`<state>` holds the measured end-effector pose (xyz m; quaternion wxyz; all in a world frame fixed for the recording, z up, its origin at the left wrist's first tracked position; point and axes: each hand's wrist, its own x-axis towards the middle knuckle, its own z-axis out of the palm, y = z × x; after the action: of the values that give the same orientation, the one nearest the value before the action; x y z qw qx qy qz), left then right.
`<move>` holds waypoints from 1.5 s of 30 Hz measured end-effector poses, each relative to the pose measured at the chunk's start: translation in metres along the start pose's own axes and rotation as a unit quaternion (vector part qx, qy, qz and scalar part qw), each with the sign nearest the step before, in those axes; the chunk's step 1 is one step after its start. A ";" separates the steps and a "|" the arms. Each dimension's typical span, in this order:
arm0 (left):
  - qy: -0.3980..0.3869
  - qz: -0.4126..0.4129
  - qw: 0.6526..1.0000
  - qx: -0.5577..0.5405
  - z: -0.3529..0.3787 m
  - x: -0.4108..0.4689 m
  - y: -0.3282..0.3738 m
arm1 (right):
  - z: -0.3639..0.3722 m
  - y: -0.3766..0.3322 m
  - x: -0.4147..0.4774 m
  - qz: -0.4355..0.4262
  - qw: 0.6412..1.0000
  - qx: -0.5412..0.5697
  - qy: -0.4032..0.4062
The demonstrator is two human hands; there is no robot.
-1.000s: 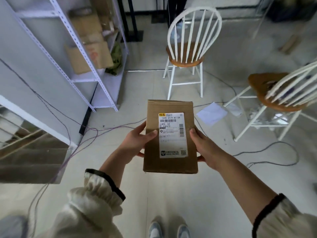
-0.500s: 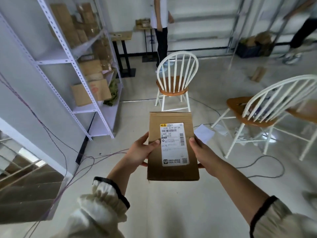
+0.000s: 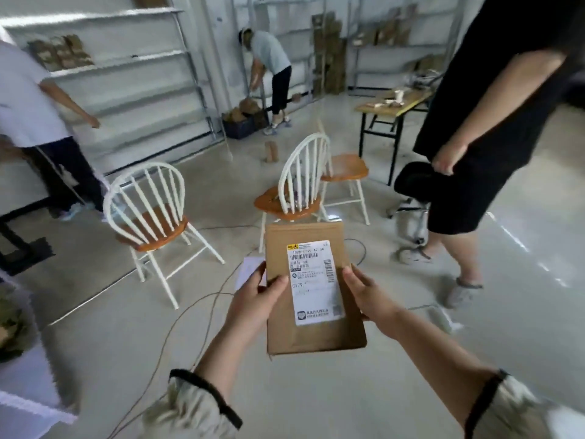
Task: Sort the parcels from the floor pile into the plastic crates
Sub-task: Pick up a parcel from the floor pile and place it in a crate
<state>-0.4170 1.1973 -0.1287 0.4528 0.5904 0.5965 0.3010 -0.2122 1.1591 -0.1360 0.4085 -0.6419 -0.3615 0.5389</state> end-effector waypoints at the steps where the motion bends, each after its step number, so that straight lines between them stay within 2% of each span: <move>1: -0.018 0.021 0.999 0.019 0.018 0.000 0.009 | -0.017 0.006 -0.009 -0.007 1.000 0.011 0.026; 5: -0.118 0.075 0.988 0.059 0.103 -0.011 0.039 | -0.096 0.036 -0.064 -0.032 0.987 0.032 0.156; 9: -0.235 0.117 0.962 0.069 0.201 -0.045 0.073 | -0.177 0.077 -0.132 -0.026 0.963 0.072 0.260; 13: -0.348 0.164 0.919 0.093 0.309 -0.107 0.104 | -0.247 0.121 -0.229 0.003 0.918 0.116 0.379; 15: -0.412 0.199 0.883 0.108 0.365 -0.152 0.118 | -0.278 0.148 -0.286 0.025 0.889 0.145 0.434; 19: -0.522 0.248 0.804 0.141 0.464 -0.280 0.136 | -0.325 0.204 -0.419 0.045 0.817 0.179 0.546; 23: -0.610 0.268 0.735 0.126 0.544 -0.414 0.139 | -0.355 0.264 -0.548 0.064 0.747 0.195 0.632; 27: -0.695 0.302 0.641 0.126 0.607 -0.543 0.139 | -0.363 0.313 -0.661 0.089 0.659 0.246 0.705; 31: -0.729 0.364 0.555 0.169 0.653 -0.654 0.134 | -0.359 0.355 -0.748 0.134 0.559 0.309 0.758; 34: -0.756 0.394 0.483 0.201 0.684 -0.726 0.128 | -0.355 0.382 -0.795 0.131 0.485 0.356 0.788; 39: -0.780 0.438 0.384 0.228 0.730 -0.833 0.116 | -0.363 0.422 -0.857 0.131 0.370 0.396 0.830; 45: -0.813 0.441 0.290 0.248 0.757 -0.941 0.095 | -0.358 0.475 -0.922 0.127 0.257 0.424 0.859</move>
<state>0.2009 0.1572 -0.1793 0.3370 0.7907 -0.3808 -0.3410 0.0069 0.0851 -0.1742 0.6192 -0.5010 0.5680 -0.2073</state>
